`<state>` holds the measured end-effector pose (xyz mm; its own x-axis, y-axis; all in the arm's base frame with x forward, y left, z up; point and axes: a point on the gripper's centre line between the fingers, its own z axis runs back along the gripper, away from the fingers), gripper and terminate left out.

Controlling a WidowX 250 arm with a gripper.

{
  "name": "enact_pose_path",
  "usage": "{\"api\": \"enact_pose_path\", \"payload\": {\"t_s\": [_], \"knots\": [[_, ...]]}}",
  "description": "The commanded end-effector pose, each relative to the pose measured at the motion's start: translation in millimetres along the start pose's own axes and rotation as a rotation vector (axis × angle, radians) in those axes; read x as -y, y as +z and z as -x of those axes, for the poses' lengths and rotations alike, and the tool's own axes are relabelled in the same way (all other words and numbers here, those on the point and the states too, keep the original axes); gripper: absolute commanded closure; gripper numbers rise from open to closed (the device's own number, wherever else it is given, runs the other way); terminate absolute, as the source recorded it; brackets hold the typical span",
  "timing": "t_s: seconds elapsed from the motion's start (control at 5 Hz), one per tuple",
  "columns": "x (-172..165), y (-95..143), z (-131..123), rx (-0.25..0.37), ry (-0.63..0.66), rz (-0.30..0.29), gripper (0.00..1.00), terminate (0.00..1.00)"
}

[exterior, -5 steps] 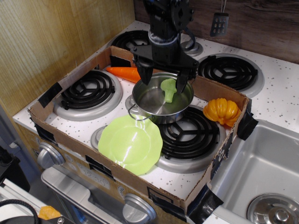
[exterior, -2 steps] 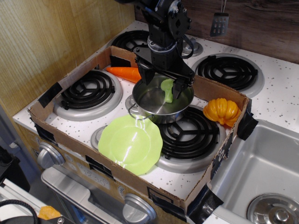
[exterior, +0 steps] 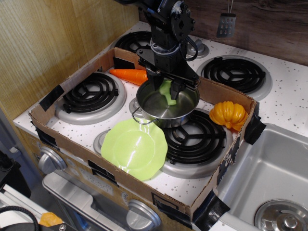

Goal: Take broccoli out of pan

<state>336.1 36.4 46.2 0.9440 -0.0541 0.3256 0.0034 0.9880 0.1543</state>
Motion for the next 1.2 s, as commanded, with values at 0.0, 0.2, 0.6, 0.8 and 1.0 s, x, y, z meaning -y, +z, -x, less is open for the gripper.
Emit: {"api": "enact_pose_path", "payload": {"t_s": [0.0,0.2,0.6,0.8,1.0], "knots": [[-1.6,11.4,-3.8,0.005,0.03,-0.021,1.0,0.0],[-2.8,20.2,-3.6,-0.011,0.045,-0.037,1.0,0.0],[-13.0,54.3,-4.7,-0.05,0.068,-0.094,1.0,0.0],[-28.8,70.1,0.1,-0.044,0.078,-0.155,1.0,0.0],[-51.6,79.8,5.9,-0.053,0.083,-0.199,1.0,0.0]]}}
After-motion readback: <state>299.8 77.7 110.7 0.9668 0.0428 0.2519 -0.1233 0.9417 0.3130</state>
